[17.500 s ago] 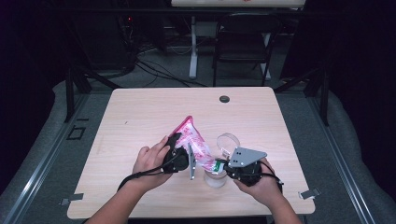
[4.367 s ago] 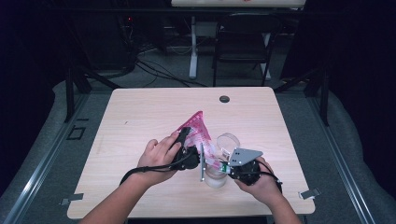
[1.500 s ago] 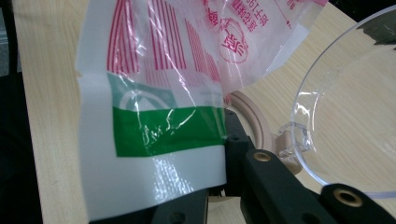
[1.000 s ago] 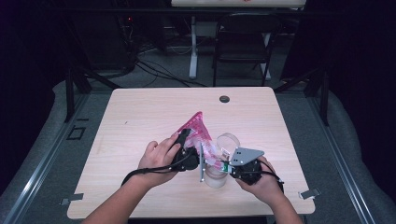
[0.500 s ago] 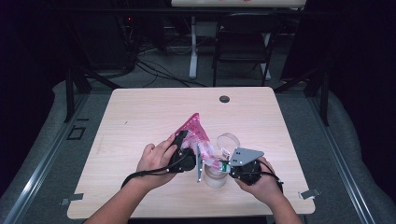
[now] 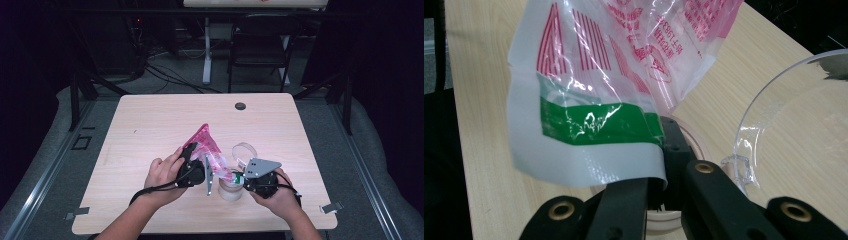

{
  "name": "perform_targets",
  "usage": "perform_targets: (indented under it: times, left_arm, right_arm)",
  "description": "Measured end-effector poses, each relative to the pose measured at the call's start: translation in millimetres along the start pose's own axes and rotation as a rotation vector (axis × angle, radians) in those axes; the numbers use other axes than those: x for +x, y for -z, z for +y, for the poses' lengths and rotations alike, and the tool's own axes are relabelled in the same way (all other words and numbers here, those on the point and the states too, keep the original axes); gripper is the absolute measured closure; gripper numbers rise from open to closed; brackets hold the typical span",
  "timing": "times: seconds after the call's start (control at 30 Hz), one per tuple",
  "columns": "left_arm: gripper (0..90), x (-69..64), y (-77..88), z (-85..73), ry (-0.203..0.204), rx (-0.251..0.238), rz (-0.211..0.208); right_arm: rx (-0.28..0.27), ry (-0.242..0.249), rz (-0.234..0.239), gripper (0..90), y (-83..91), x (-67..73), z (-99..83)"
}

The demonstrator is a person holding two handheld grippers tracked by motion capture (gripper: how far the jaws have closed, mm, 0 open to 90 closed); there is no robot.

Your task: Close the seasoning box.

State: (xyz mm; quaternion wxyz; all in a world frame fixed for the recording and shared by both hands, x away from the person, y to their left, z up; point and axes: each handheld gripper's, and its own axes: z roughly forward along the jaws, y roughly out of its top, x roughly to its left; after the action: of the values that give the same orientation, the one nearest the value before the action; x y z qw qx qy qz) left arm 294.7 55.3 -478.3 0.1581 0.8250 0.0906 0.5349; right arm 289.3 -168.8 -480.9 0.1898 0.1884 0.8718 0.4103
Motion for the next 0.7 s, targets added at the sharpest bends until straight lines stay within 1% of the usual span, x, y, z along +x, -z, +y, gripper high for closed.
perform_targets:
  times: [0.07, 0.1, 0.2, 0.3, 0.4, 0.47, 0.7]
  left_arm:
    - [61.2, -0.7, 0.0, -1.3, 0.009, -0.003, 0.0]
    - [61.2, -1.7, 0.1, -2.2, 0.025, -0.001, -0.005]
    - [61.2, -2.6, 0.2, -3.7, 0.033, -0.001, -0.004]
    - [61.2, -4.0, 0.4, -6.2, 0.053, -0.003, -0.009]
    - [61.0, -4.8, -0.3, -8.1, 0.06, -0.005, -0.013]
    - [61.0, -6.2, -1.0, -9.4, 0.077, -0.003, -0.018]
    - [61.0, -9.1, -1.0, -12.1, 0.108, -0.01, -0.02]
  right_arm:
    - [-0.005, -0.007, -0.001, 90.0, 0.3, 0.0, 0.5]
    - [-0.005, -0.008, -0.001, 90.0, 0.5, 0.0, 0.6]
    - [-0.005, -0.007, -0.003, 90.0, 0.9, 0.2, 1.3]
    - [-0.011, -0.006, -0.006, 90.0, 0.5, 1.2, 1.7]
    - [-0.015, -0.005, -0.007, 90.0, 0.3, 1.6, 2.0]
    - [-0.016, -0.005, -0.005, 90.0, -0.1, 1.9, 2.0]
    - [-0.025, -0.012, -0.01, 90.0, 0.2, 2.6, 2.4]
